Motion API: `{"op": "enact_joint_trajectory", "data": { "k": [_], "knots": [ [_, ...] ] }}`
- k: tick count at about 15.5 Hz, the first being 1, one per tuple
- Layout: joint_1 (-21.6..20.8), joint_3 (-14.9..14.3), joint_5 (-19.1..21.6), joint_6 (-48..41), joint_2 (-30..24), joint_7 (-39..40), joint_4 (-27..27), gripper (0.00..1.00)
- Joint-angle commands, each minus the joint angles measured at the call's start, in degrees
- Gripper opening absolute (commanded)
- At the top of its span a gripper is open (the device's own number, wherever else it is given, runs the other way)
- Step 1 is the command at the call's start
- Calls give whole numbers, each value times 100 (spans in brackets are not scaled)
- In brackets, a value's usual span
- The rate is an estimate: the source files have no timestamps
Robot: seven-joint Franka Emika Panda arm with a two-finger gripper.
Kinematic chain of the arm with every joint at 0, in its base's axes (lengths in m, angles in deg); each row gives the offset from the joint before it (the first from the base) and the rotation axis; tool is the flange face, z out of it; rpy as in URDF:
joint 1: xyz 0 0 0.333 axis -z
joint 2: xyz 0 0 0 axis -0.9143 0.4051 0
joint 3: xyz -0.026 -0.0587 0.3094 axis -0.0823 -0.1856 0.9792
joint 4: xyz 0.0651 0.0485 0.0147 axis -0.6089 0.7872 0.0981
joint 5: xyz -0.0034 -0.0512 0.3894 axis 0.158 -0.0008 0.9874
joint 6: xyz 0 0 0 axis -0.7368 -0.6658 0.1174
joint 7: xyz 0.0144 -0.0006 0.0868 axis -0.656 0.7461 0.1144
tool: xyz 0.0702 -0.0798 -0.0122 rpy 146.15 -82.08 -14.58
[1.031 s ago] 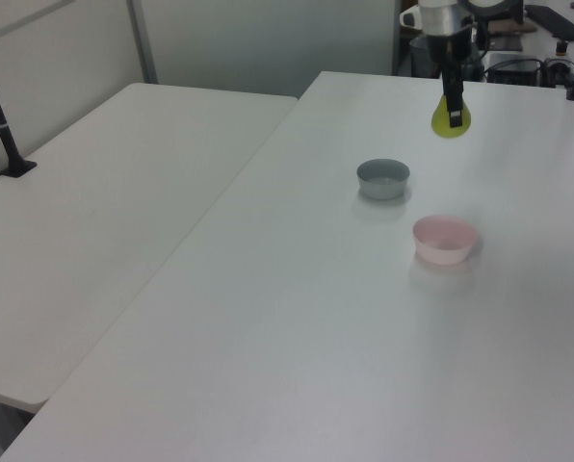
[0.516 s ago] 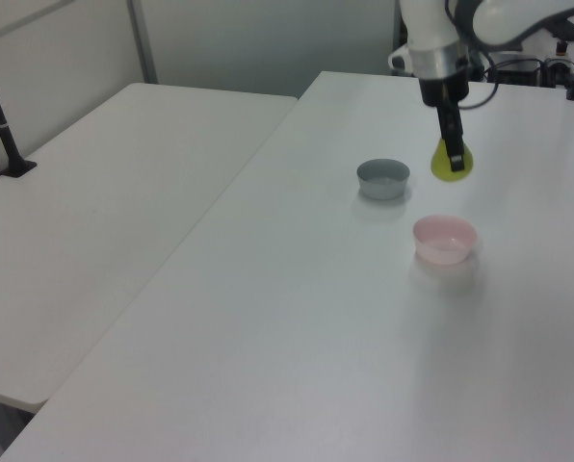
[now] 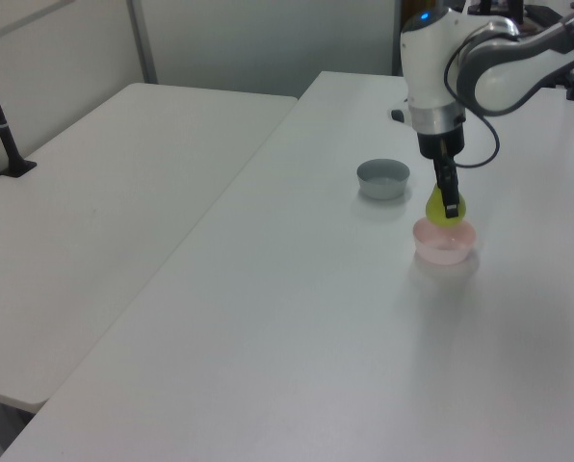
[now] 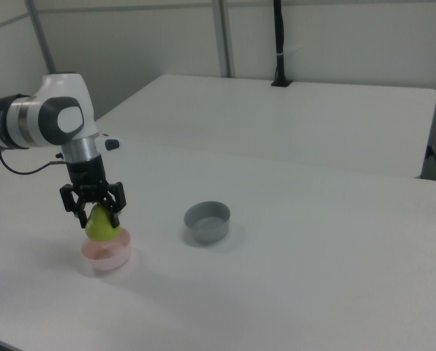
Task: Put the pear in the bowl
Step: 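Carry the pear over the pink bowl and lower it inside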
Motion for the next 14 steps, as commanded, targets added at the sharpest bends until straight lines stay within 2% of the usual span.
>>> {"op": "enact_joint_trajectory", "data": {
  "k": [1,9,14],
  "knots": [
    [-136,-62,25,246,68,-190,134,52],
    [-145,-62,-11,449,279,-216,248,60],
    [-136,-62,-11,519,323,-225,248,70]
  ]
}}
